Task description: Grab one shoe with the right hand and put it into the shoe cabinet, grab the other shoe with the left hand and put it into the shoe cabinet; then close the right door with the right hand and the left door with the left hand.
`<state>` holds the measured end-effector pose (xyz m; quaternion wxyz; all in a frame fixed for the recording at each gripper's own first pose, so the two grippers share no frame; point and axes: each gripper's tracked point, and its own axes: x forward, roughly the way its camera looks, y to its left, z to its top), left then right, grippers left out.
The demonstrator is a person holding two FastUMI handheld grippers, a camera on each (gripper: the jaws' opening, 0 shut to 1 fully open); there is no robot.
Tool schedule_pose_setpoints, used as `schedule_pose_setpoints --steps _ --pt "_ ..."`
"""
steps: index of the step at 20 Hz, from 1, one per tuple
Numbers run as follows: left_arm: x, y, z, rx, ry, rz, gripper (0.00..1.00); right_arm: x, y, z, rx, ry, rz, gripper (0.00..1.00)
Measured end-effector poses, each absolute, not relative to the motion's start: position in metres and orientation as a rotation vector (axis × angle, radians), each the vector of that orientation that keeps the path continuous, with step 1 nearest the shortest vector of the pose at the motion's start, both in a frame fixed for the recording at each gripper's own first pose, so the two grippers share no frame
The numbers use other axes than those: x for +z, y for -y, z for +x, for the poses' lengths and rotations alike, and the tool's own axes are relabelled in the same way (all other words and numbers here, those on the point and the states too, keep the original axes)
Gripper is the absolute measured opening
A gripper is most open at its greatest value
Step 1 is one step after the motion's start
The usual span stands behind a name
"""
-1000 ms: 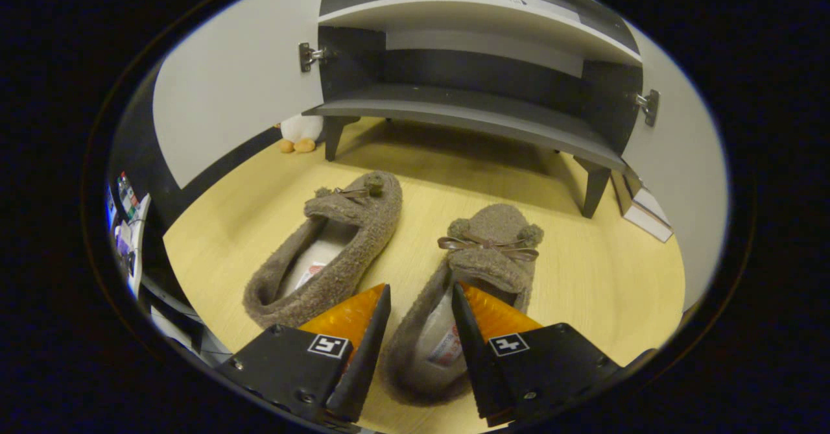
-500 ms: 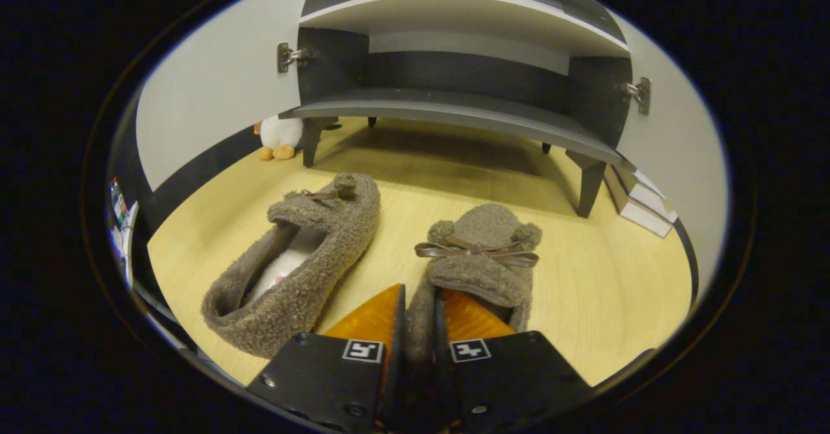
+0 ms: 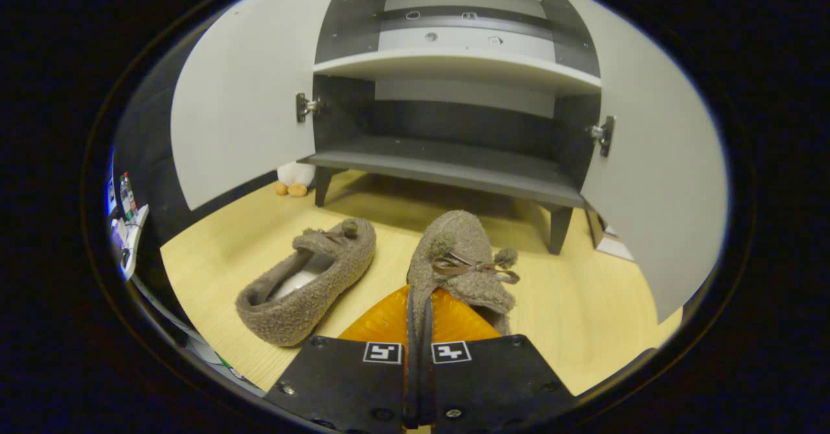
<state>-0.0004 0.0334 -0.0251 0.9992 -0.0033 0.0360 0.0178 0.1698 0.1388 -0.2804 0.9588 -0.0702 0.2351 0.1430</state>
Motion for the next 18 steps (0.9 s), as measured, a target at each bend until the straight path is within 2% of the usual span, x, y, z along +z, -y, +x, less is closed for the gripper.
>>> schedule_pose_setpoints --steps 5,9,12,18 --pt "-0.033 -0.021 0.004 0.003 -0.086 -0.021 0.95 -0.173 -0.136 0.158 0.307 -0.308 -0.079 0.04" --pt "-0.033 -0.014 0.005 -0.012 -0.084 -0.014 0.94 -0.087 -0.143 0.179 0.324 -0.220 -0.073 0.04" --pt "-0.033 -0.014 0.003 -0.009 -0.082 -0.008 0.94 -0.039 -0.150 0.222 0.312 -0.197 -0.067 0.04" --pt "-0.037 -0.017 0.001 0.003 -0.087 -0.022 0.95 0.023 -0.157 0.355 0.227 -0.245 -0.088 0.04"
